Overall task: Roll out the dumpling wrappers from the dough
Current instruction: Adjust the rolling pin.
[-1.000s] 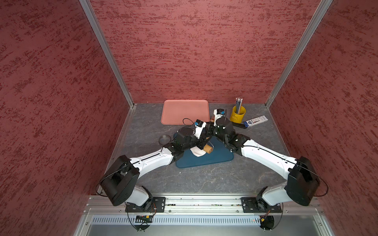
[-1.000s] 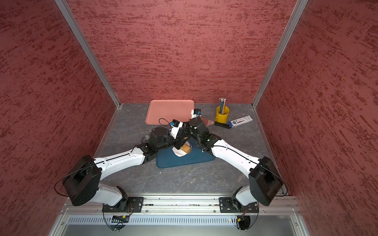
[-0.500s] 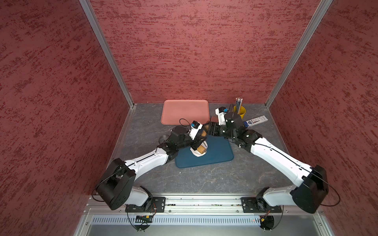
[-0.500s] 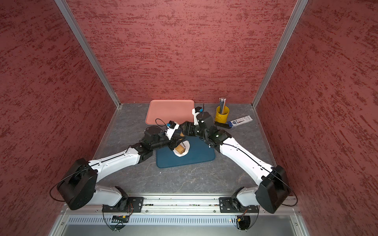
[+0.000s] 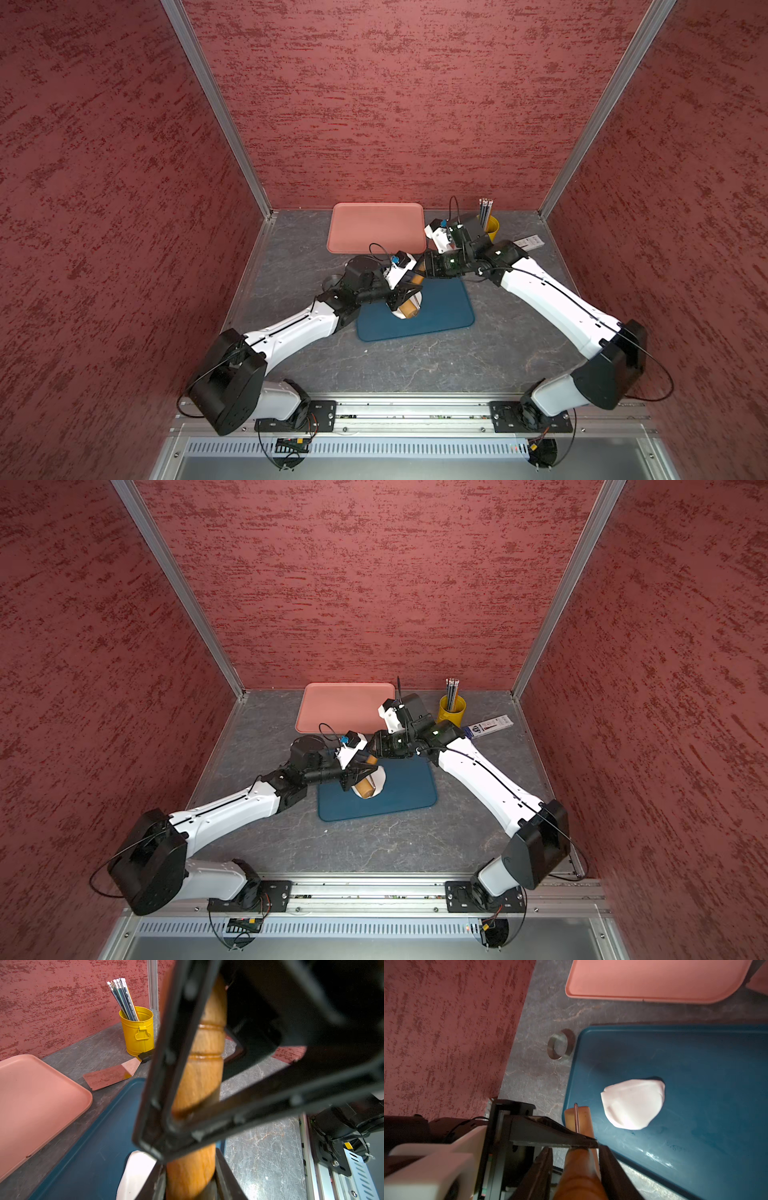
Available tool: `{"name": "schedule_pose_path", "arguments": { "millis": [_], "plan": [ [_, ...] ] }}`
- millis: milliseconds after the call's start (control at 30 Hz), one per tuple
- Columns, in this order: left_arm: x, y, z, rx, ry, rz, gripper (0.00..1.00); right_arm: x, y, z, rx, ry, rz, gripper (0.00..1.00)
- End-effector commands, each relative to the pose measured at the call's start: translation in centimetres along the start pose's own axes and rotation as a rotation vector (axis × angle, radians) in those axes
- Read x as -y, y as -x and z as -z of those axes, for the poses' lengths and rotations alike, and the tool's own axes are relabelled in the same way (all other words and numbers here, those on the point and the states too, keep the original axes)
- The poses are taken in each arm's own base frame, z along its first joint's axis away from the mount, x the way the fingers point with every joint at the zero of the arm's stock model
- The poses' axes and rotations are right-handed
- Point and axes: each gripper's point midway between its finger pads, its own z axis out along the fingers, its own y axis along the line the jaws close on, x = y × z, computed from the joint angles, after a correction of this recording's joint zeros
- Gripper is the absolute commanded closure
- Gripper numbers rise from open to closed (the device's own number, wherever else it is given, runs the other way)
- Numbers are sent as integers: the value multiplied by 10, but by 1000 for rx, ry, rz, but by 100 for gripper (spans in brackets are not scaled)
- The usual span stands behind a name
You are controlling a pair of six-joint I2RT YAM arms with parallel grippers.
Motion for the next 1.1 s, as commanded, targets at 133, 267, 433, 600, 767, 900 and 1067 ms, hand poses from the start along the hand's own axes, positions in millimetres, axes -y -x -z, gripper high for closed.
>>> {"name": "schedule_pose_path", "arguments": {
  "millis": [133,267,433,600,767,900,1067],
  "plan": [
    [13,28,3,77,-81,-79,100,-12,6,0,-19,34,38,67],
    [10,28,2,71,-88,-72,100,-13,5,-1,-26,44,41,88],
    [-5,32,4,75,-38,-22,55,0,13,6,41,-30,47,100],
    [-41,28,25,62,184,165,34,50,38,17,230,-271,64,100],
    [-79,-41,64,-127,509,499,35,72,61,15,383,-366,15,100],
    [-81,-109,98,-311,700,725,43,58,63,-4,427,-316,7,100],
    [-71,-164,118,-455,798,860,50,67,47,-37,345,-306,-64,100]
  ]
}}
